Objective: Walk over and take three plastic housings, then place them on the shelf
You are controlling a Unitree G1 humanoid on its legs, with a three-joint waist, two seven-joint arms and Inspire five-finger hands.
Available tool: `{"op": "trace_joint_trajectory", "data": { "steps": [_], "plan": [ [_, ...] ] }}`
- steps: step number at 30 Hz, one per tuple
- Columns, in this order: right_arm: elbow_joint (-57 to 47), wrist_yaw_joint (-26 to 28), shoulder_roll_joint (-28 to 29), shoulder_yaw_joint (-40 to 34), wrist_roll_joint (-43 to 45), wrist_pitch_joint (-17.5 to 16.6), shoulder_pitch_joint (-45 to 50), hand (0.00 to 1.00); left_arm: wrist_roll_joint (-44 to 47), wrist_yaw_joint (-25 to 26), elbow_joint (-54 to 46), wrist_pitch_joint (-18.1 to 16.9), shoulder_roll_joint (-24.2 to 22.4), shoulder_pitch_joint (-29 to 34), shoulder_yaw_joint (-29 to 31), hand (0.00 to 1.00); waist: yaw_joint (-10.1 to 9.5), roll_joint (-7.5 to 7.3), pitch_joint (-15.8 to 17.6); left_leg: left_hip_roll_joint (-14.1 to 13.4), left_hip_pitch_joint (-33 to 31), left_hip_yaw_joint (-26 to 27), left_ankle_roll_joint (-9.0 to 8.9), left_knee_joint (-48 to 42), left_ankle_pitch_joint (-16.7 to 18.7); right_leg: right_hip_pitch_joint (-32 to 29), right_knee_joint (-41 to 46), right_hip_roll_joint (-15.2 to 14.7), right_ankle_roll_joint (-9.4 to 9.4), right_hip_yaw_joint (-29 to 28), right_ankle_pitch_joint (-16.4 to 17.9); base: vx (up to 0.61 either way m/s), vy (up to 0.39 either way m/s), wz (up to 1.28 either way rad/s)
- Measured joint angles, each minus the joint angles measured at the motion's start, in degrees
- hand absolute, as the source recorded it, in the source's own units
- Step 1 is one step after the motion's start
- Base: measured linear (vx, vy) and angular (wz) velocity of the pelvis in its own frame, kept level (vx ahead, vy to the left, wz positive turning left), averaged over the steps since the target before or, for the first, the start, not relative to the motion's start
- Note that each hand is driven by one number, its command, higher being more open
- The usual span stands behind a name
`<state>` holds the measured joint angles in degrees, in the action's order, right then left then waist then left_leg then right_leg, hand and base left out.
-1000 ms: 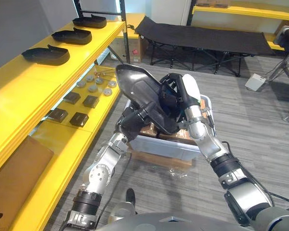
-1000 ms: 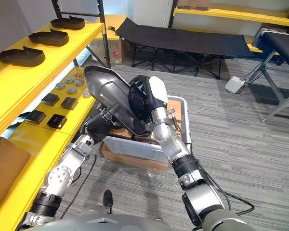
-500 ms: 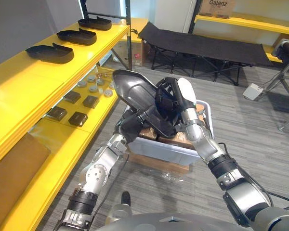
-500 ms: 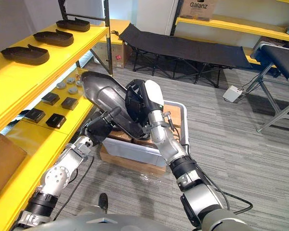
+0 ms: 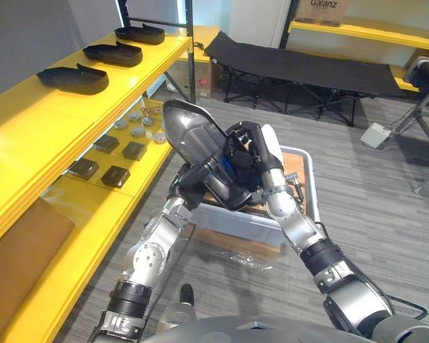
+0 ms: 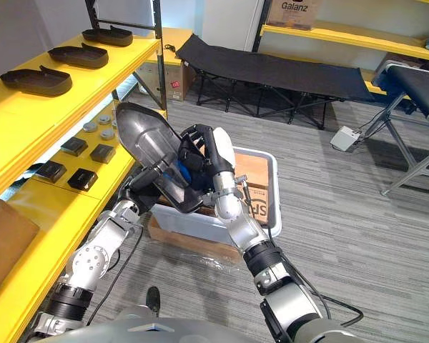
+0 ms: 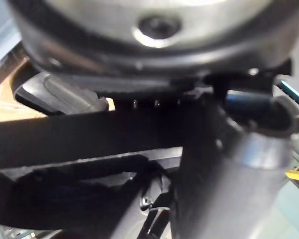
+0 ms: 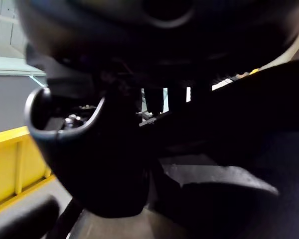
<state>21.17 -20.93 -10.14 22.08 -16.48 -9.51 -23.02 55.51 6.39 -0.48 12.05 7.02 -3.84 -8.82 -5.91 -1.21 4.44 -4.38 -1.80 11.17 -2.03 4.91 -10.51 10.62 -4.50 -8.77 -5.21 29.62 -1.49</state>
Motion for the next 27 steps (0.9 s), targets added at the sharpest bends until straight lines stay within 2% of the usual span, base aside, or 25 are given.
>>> {"op": "trace_joint_trajectory", "data": {
  "steps": [6, 14, 15, 17, 21, 24, 27],
  "plan": [
    [-4.15, -0.33, 1.67, 1.47, 0.00, -0.91, 2.31, 0.00, -0.82, 2.36, 0.71, -2.90, -0.10, 0.43, 1.18, 0.00, 0.92, 0.01, 0.00, -0.10, 0.00, 0.83, -0.04, -0.01, 0.11, -0.57, 0.02, -0.07, 0.01, -0.75, 0.00, 0.00, 0.002, -0.07],
    [-4.19, -0.99, 1.96, 2.29, 1.21, -0.80, 2.64, 0.00, -1.92, 1.32, 0.70, -5.48, -0.27, 1.75, 0.66, 0.00, 1.51, 0.04, -0.01, -0.16, 0.05, 1.17, -0.16, -0.01, 0.20, -0.95, 0.31, -0.14, 0.10, -1.19, 0.06, 0.00, 0.008, -0.03],
    [-4.53, -1.05, 1.95, 2.36, 1.21, -0.80, 2.96, 1.00, -1.83, 1.01, 0.71, -5.70, -0.26, 1.98, 0.62, 0.00, 1.50, 0.04, -0.01, -0.18, 0.06, 1.22, -0.18, -0.01, 0.22, -0.98, 0.32, -0.14, 0.10, -1.28, 0.06, 0.00, 0.000, 0.00],
    [-5.71, -1.69, 1.94, 2.39, 1.23, -0.81, 4.01, 1.00, -1.80, 0.58, 0.71, -6.12, -0.24, 2.09, 0.31, 0.00, 1.41, 0.05, -0.02, -0.18, 0.06, 1.22, -0.19, -0.01, 0.23, -0.98, 0.32, -0.15, 0.10, -1.27, 0.06, 0.00, 0.000, 0.00],
    [-6.68, -2.31, 1.97, 4.08, 3.87, -1.61, 4.46, 1.00, -2.00, 0.51, 0.71, -9.34, -0.24, 2.41, 0.26, 0.00, 1.53, 0.13, -0.05, -0.17, 0.07, 1.21, -0.20, -0.01, 0.23, -1.00, 0.36, -0.17, 0.10, -1.28, 0.06, 0.00, 0.000, 0.00],
    [-8.78, -2.52, 2.10, 4.47, 5.86, -1.61, 6.27, 1.00, -8.24, 1.90, -0.20, -12.93, -1.29, 2.45, 0.61, 0.00, 1.25, 0.39, -0.21, -0.12, 0.06, 1.18, -0.20, -0.01, 0.23, -0.99, 0.38, -0.21, 0.11, -1.24, 0.08, 0.00, 0.000, 0.00],
    [-12.68, -0.79, 3.39, 4.76, 8.67, -0.95, 9.34, 1.00, -20.88, 6.96, -3.89, -16.22, -3.26, 3.27, 2.46, 0.00, 1.28, 0.77, -0.37, -0.14, 0.05, 1.18, -0.22, 0.00, 0.31, -0.99, 0.36, -0.20, 0.13, -1.26, 0.10, 0.00, 0.000, 0.00]
  ]
}}
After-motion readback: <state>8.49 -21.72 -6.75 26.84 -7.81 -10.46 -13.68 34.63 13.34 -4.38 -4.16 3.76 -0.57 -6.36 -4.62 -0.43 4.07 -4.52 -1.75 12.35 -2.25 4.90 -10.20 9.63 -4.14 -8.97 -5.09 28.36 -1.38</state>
